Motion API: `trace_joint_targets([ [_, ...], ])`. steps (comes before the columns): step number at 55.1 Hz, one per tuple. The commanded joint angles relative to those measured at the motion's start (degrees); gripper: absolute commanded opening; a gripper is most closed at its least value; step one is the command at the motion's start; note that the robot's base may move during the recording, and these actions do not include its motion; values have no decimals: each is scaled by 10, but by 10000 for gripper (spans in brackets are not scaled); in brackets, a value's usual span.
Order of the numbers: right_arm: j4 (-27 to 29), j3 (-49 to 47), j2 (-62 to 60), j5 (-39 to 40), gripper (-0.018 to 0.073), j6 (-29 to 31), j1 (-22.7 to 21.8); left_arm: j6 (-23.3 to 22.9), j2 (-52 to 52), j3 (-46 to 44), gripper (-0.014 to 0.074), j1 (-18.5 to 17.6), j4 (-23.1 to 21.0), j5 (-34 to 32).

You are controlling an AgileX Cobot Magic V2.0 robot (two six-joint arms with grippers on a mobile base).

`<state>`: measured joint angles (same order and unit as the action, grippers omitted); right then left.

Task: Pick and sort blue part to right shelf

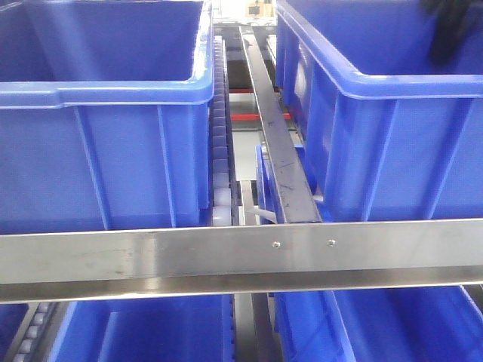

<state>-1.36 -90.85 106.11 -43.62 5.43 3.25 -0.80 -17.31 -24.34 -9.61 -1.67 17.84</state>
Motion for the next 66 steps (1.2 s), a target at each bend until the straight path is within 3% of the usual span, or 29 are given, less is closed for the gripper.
trace_joint_targets([
  [1, 9, -24, -1, 54, 59, 8, -3, 0, -5, -16, 125, 0, -1, -54],
  [11, 10, -24, 36, 59, 97, 8, -3, 0, -5, -16, 125, 0, 0, -54],
  [23, 10, -24, 32, 52, 449, 6, -3, 0, -5, -16, 125, 0, 0, -54],
  [30, 10, -24, 23, 33, 565, 6, -3, 0, -5, -16, 125, 0, 0, -54],
  [48, 14, -20, -66, 10, 561, 9, -1, 0, -5, -16, 125, 0, 0, -51],
  [56, 26, 35, -147, 23, 553, 10, 2, 0, -5, -16, 125, 0, 1, -50],
  [61, 27, 106, -213, 62, 468, 10, 7, 0, -5, -16, 125, 0, 5, -50],
  [66, 28, 192, -282, 105, 326, 10, 10, 0, -5, -16, 125, 0, 20, -49],
])
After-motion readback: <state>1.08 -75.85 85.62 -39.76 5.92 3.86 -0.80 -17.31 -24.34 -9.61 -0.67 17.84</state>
